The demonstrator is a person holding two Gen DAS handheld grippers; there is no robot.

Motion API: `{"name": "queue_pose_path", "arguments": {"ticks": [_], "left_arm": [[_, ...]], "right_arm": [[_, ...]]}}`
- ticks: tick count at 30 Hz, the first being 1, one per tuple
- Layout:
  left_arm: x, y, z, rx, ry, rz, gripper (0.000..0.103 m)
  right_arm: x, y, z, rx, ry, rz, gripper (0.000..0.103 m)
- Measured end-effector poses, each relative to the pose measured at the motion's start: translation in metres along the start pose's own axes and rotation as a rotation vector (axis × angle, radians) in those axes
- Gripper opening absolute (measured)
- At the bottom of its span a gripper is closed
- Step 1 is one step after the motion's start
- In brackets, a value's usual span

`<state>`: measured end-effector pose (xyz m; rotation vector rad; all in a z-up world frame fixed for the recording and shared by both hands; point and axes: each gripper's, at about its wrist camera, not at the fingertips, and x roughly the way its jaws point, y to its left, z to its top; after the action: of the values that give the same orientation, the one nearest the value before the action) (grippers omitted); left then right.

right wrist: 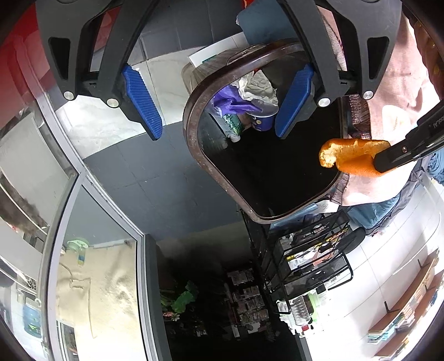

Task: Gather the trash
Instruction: 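Carry the orange piece into the bin and open the left tool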

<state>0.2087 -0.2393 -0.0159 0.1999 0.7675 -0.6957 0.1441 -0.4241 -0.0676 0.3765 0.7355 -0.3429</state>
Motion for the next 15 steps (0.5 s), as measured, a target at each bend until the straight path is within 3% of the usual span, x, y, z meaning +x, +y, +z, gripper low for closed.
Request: {"name": "queue_pose_path", "arguments": {"ticks": [2,3,10,15], "left_arm": [[-0.007,0.0,0.0,0.003,-0.033,0.006,0.075],[-0.011,0.0,0.0,0.002,-0.058,0.011,0.08],[-0.037,-0.001,-0.004,0.035,-0.148,0.061,0.096],[-0.052,0.002,-0.009,0.04,-0.185,0.086,0.097]], "right_arm": [[0.002,-0.001,0.0,0.005,0.005,-0.001,0.085],[0.002,-0.001,0.0,0.006,0.006,-0.001,0.085],[0.004,-0.001,-0.001,0.013,0.003,0.005,0.086],[0.001,0.005,-0.003,0.003,-0.009,0.023,0.088]]}}
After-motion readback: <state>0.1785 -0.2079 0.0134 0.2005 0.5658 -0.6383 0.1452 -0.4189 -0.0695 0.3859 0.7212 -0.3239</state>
